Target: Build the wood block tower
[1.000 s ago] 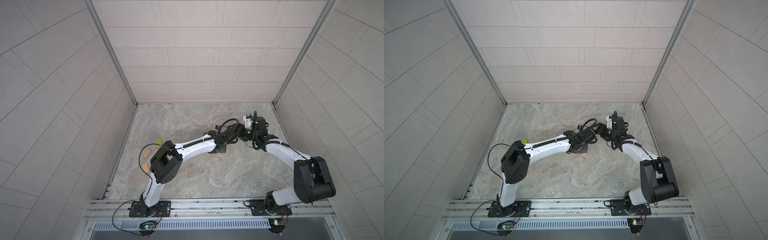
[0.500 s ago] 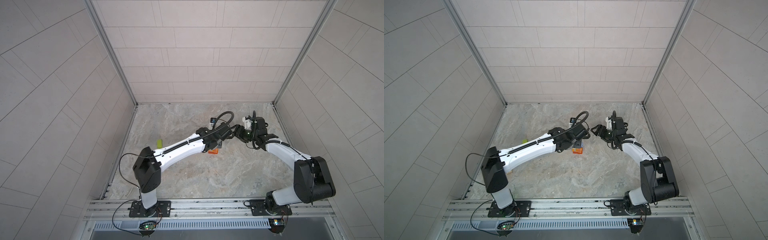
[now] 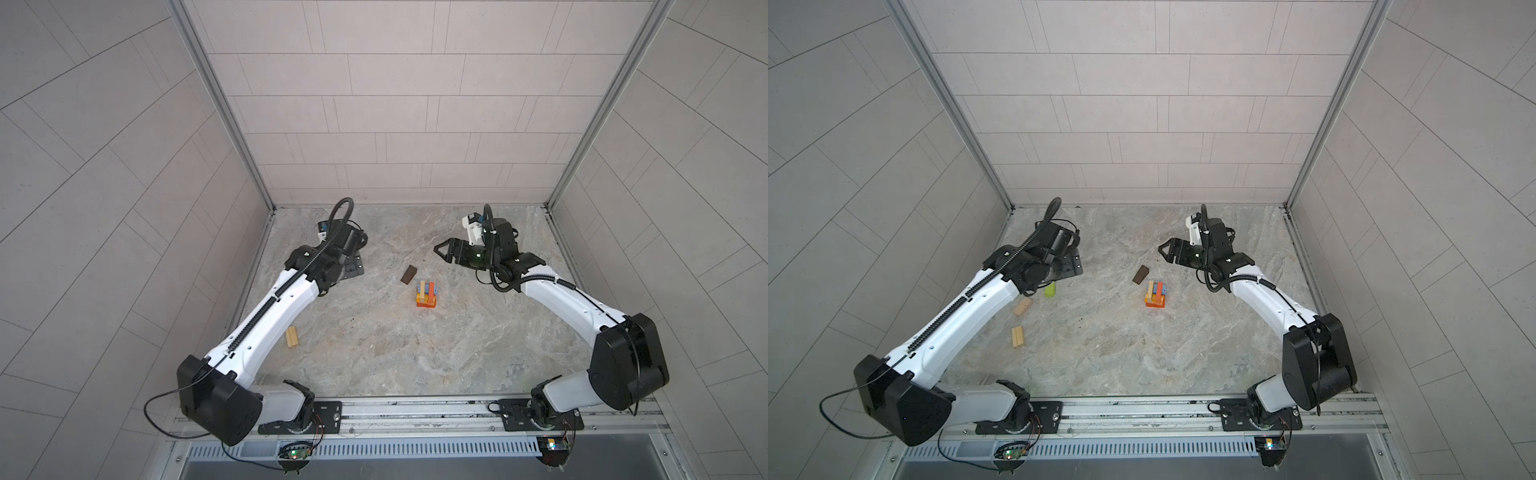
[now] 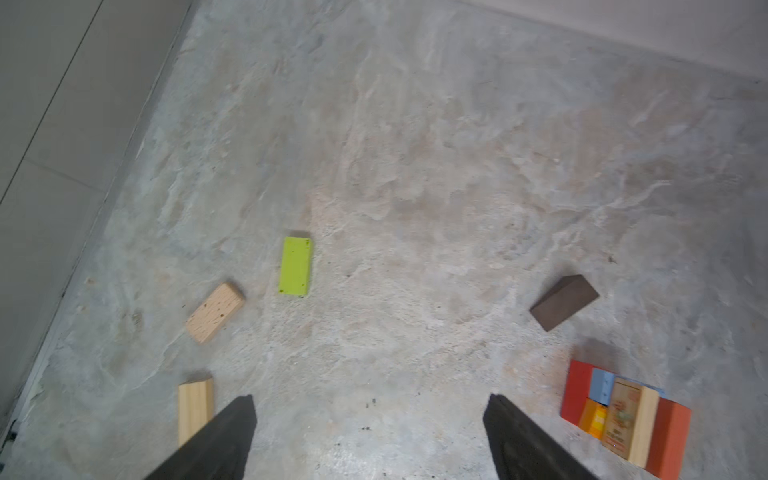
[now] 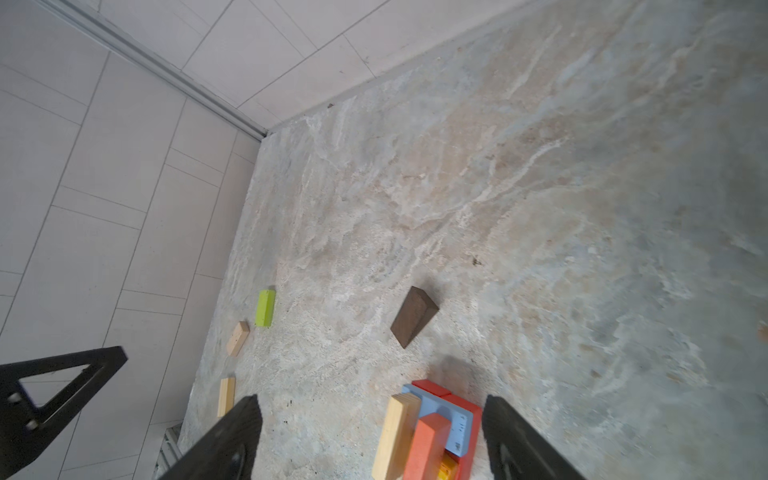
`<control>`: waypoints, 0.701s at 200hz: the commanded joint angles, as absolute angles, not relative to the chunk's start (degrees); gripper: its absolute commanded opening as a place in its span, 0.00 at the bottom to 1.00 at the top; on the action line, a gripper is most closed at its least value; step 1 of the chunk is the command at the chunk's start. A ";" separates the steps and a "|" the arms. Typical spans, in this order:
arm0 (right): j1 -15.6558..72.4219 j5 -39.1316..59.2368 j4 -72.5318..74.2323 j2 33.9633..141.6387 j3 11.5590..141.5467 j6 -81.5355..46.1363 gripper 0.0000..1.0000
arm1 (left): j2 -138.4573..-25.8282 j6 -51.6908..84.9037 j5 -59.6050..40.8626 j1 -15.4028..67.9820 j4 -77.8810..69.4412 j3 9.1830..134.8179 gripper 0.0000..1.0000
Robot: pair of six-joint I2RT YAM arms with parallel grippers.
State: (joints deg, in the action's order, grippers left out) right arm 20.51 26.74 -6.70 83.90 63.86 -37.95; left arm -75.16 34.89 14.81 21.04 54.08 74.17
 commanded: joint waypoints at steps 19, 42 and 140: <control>21.36 25.27 -1.00 85.58 65.62 -38.50 0.87 | -77.46 29.71 8.69 8.21 57.88 72.36 0.93; 21.36 25.55 3.43 85.86 62.57 -38.58 0.88 | -80.95 28.35 6.45 2.63 56.46 70.69 0.90; 19.75 30.00 12.96 90.25 60.41 -41.15 0.99 | -101.67 24.62 3.86 1.84 50.82 74.19 0.81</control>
State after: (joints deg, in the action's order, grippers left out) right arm 20.67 29.45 10.68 90.02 60.01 -41.12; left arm -99.39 26.20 3.88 1.76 51.27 72.42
